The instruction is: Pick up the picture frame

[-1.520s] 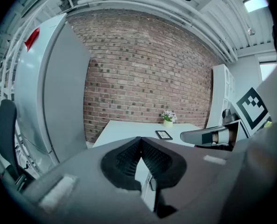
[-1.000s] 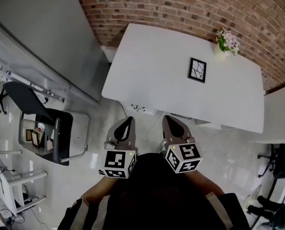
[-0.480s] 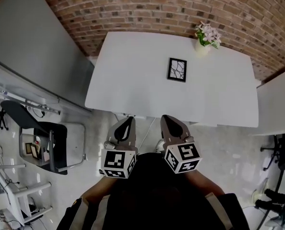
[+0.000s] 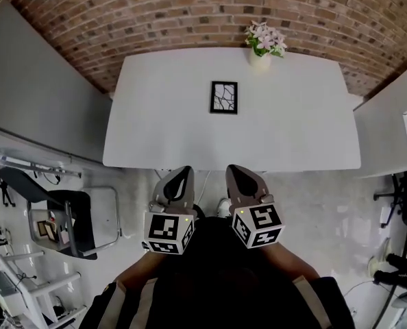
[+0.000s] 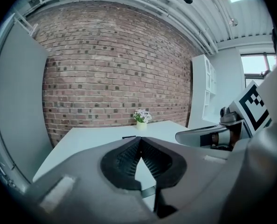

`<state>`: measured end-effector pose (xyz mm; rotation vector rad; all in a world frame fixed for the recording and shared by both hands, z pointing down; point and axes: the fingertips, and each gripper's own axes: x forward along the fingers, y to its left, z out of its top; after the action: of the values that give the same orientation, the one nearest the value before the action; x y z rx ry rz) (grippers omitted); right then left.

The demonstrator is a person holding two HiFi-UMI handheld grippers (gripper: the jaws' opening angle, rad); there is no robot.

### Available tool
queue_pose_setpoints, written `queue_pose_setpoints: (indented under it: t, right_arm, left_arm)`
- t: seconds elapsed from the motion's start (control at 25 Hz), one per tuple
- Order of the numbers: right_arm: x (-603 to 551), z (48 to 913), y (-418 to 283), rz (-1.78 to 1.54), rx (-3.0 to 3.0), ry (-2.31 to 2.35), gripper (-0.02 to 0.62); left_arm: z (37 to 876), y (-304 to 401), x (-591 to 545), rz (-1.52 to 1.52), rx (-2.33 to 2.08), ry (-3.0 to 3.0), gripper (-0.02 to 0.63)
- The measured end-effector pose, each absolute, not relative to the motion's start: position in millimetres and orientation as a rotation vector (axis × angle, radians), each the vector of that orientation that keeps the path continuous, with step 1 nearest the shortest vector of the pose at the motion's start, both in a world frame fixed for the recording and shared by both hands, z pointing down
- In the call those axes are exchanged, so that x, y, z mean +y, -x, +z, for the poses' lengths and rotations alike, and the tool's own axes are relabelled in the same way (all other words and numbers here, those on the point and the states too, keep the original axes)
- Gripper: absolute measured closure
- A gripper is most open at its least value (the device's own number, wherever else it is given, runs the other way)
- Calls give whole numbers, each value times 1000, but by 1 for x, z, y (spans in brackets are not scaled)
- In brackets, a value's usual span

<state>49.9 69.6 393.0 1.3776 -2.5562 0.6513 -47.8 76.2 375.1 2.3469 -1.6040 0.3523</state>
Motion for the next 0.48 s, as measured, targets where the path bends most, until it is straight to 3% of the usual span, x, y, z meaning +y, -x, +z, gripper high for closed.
queue_pose_setpoints:
  t: [0.48]
  right_arm:
    - [33, 414, -78, 722, -2435, -1466, 594]
  left_arm:
    - [393, 19, 23, 372, -1449, -2406, 606]
